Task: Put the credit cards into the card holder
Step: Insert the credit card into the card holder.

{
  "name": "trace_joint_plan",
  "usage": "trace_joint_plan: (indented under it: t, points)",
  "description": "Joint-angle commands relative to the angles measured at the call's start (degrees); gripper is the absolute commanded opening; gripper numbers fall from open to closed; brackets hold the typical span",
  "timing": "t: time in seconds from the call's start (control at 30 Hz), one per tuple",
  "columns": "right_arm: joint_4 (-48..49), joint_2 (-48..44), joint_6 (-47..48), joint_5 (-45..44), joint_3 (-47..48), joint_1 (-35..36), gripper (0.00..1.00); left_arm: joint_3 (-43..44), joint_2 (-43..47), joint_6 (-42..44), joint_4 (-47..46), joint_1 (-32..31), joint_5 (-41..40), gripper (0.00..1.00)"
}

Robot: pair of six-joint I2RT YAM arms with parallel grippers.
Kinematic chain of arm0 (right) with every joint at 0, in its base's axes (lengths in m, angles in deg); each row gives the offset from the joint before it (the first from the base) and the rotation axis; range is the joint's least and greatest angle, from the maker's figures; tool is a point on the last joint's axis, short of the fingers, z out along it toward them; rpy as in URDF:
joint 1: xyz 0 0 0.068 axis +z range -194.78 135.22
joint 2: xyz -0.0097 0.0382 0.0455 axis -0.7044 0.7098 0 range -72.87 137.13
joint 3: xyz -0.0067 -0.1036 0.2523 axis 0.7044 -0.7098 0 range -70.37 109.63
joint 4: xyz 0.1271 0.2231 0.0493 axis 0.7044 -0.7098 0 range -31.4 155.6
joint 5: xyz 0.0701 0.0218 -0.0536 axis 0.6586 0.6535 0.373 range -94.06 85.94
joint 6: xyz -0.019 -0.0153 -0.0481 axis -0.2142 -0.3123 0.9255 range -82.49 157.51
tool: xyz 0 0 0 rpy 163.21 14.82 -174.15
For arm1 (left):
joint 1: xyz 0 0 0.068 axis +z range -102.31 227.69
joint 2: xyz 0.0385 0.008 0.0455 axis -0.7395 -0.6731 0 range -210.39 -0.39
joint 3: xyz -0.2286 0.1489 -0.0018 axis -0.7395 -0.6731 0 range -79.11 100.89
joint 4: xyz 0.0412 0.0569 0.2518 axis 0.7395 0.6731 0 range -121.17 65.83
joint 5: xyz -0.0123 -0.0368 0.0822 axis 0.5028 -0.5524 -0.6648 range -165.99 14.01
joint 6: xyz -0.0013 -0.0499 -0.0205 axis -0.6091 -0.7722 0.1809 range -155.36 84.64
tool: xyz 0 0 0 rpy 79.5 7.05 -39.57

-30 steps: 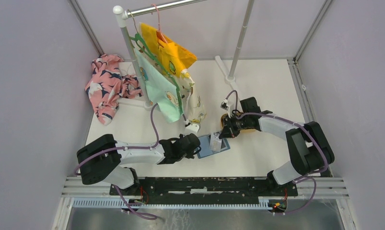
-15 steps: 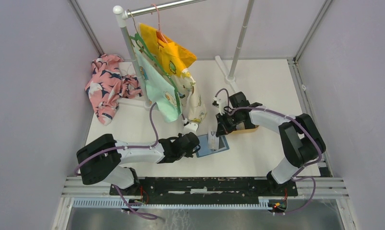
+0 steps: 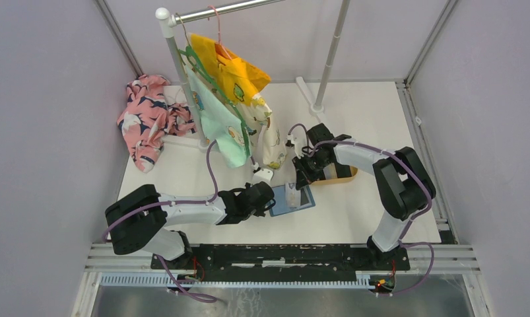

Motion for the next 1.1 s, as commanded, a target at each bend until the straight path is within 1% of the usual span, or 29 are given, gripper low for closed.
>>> trace_joint_plan:
  t: [0.0,0.17,0.33,0.73,0.9,1.07]
  points:
    - [-5.8,2.9,3.3,-1.6,2.5,0.5,0.08,1.8,0.7,3.4,-2.3,0.5,-2.4,0.17]
    - [-11.3,5.9,5.8,-0.5,6.2,1.0,0.06,1.7,0.9,3.8,-2.8,0.5,-2.5,0.17]
    - [-11.3,6.9,5.4,-1.8,6.2,2.1,0.06,1.3,1.5,4.3,-3.3,0.5,-2.2,0.17]
    - [-12.0,11.1,3.4,-1.2,8.3,2.2,0.09,0.6,3.1,4.8,-4.4,0.5,-1.1,0.17]
    - [-11.5,9.9,3.3,-1.5,7.6,1.8,0.1,0.6,3.2,4.9,-4.4,0.5,-1.0,0.17]
    - [-9.7,6.8,2.3,-2.4,4.3,1.2,0.1,0.7,3.2,5.1,-4.2,0.6,-1.3,0.17]
